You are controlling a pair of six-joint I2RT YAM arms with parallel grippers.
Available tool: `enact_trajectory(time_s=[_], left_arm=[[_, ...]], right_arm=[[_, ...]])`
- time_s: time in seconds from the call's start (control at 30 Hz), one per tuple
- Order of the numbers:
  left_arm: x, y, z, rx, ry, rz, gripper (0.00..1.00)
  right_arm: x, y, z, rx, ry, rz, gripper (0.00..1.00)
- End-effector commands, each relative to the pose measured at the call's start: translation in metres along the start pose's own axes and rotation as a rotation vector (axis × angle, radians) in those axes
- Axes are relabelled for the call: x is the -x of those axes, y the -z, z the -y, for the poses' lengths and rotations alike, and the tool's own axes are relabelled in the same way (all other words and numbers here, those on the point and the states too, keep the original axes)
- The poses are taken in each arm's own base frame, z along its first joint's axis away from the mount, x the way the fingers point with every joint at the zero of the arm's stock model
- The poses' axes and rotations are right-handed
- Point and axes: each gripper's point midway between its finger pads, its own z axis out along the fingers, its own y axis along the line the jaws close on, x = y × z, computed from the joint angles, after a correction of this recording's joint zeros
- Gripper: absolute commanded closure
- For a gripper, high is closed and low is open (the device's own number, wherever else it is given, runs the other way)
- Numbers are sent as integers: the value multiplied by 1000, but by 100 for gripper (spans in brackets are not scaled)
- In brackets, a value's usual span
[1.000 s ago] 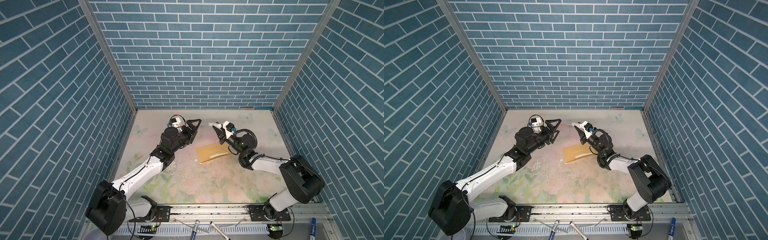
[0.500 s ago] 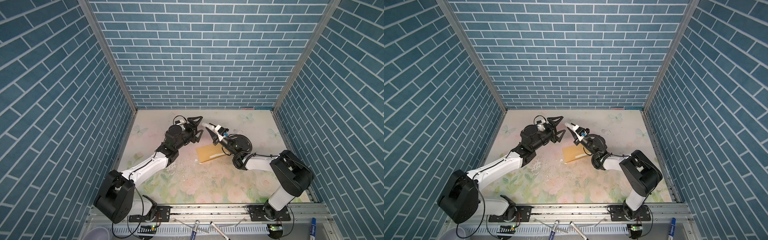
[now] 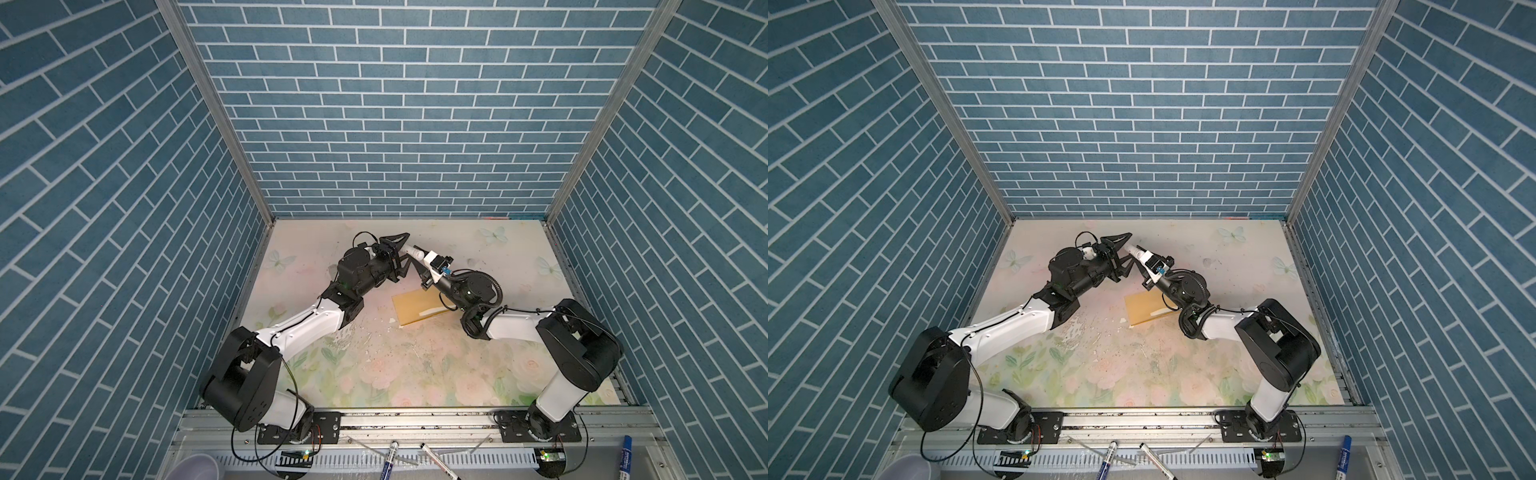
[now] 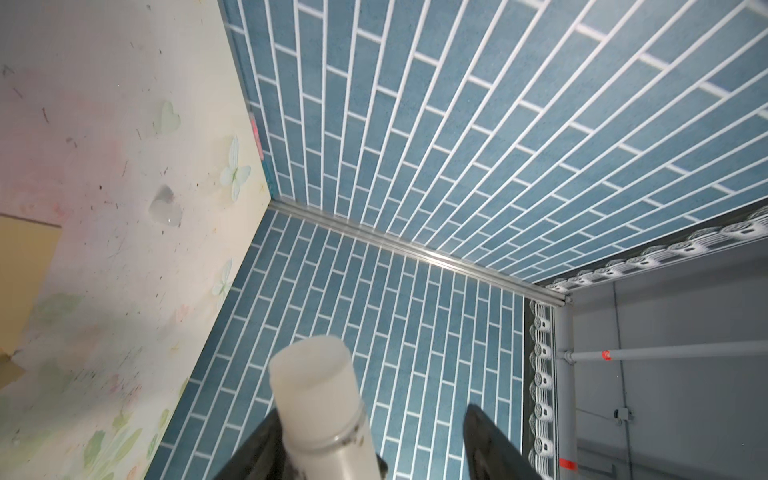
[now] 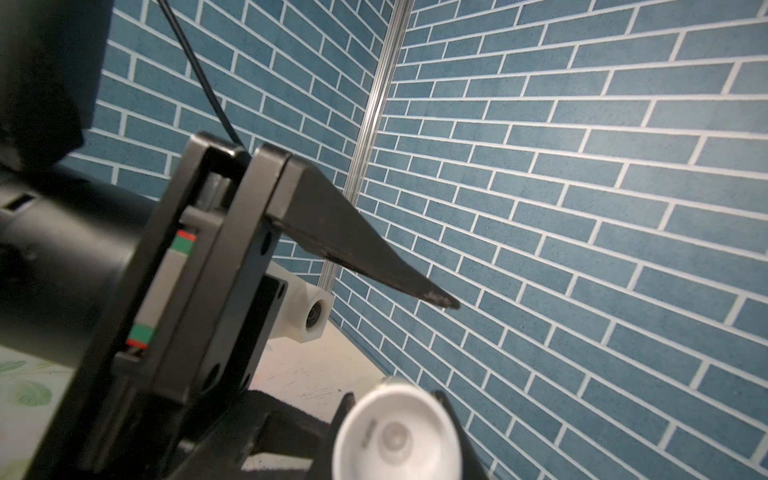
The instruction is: Place the letter into the envelope and seal it
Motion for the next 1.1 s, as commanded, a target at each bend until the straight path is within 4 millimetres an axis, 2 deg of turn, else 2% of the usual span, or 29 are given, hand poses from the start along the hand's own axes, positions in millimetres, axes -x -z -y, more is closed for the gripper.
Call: enact_trajectory(time_s=[0.0,0.13,0.53,0.6,0.63,0.77,0.87,0.97,1.07], left_arm=[[-10,-3,17,-51,3,-31,44],[-11,-5,16,-50,5,-37,59],[-15,-10,16,-59,15,-62,97],[-15,-11,16,-60,15,-65,100],[-14,-11,16,-63,12,-65,100],[-13,-13,16,-71,-37,-60,100],[-6,-12,13,-52,-106,-32,100],[4,-8,7,-24,-182,-1,100],[17,-3,-2,26,-275,40,100]], right_arm=[[18,-9,3,-19,55,64,100],[13,-9,1,-15,51,55,100],[5,-9,-2,-8,49,37,100],[4,-9,-2,-11,43,34,100],[4,-9,-2,-10,38,35,96],[6,-6,-2,-10,20,36,63],[8,-2,-4,-4,5,36,42],[9,4,-5,4,-7,33,29],[9,13,-7,8,-21,22,26]])
